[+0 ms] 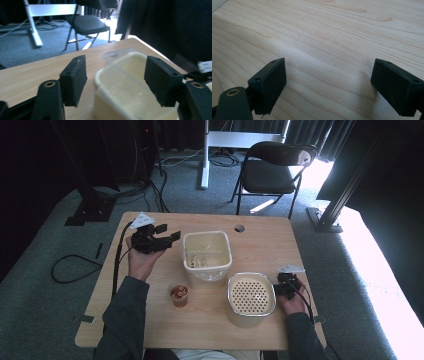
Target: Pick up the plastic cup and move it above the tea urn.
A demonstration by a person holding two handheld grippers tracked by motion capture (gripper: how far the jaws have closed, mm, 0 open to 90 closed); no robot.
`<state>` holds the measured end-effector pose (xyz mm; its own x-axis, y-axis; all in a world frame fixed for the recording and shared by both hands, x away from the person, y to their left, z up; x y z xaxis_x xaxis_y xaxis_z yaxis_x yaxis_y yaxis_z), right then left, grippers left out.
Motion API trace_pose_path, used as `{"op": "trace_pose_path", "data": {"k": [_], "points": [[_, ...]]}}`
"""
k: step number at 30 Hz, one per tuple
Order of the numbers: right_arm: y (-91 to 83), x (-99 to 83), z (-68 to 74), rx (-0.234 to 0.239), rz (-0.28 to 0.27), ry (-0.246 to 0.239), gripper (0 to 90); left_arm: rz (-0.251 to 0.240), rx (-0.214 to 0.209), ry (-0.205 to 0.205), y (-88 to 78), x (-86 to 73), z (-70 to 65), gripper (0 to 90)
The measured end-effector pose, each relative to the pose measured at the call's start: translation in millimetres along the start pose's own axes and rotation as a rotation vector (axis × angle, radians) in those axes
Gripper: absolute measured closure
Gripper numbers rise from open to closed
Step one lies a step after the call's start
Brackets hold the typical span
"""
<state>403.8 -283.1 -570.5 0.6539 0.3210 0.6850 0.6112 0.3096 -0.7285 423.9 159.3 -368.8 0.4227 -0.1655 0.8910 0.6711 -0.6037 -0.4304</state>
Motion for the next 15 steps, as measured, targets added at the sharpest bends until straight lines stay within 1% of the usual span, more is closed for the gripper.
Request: {"op": "trace_pose_path", "data": {"k": [2, 3, 5, 7, 9, 11, 12, 13, 14, 15], "points": [[0.0, 0.0, 0.0, 0.000, 0.000, 0.000, 12.5, 0.008, -0.004, 0.003, 5.6, 2.8, -6.7, 30.2], [0.0, 0.0, 0.0, 0.000, 0.000, 0.000, 12.5, 0.018, 0.007, 0.006, 9.7, 3.3, -10.0, 29.2], [0.0, 0.0, 0.0, 0.000, 0.000, 0.000, 12.5, 0.041, 0.012, 0.007, 15.3, 1.9, -13.1, 26.6], [0.0, 0.0, 0.0, 0.000, 0.000, 0.000, 12.5, 0.070, 0.033, 0.011, 20.5, -1.9, -13.8, 25.6], [0.0, 0.0, 0.0, 0.000, 0.000, 0.000, 12.4, 0.088, 0.038, 0.009, 22.8, -5.9, -12.7, 26.0], [0.0, 0.0, 0.0, 0.000, 0.000, 0.000, 12.5, 0.104, 0.056, 0.017, 22.0, -8.5, -10.9, 31.7], [0.0, 0.0, 0.0, 0.000, 0.000, 0.001, 12.4, 0.104, 0.032, 0.017, 20.1, -8.9, -9.8, 36.7], [0.0, 0.0, 0.0, 0.000, 0.000, 0.000, 12.5, 0.100, 0.032, 0.016, 17.9, -8.6, -9.1, 43.7], [0.0, 0.0, 0.0, 0.000, 0.000, 0.001, 12.5, 0.100, 0.051, 0.028, 15.8, -7.9, -8.5, 45.6], [0.0, 0.0, 0.0, 0.000, 0.000, 0.000, 12.5, 0.098, 0.058, 0.034, 13.5, -7.0, -7.7, 48.5]]}}
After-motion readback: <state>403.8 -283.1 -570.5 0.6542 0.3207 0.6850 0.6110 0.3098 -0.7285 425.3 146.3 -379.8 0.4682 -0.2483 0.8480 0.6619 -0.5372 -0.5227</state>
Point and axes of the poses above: each handheld gripper's, and its own axes: y roughly forward along the jaws, x roughly out of its top, z roughly to its left, the point moved 3 cm from there along y, roughly forward along the jaws, and after that the axes turned 3 degrees about z, right-handed, at the moved point
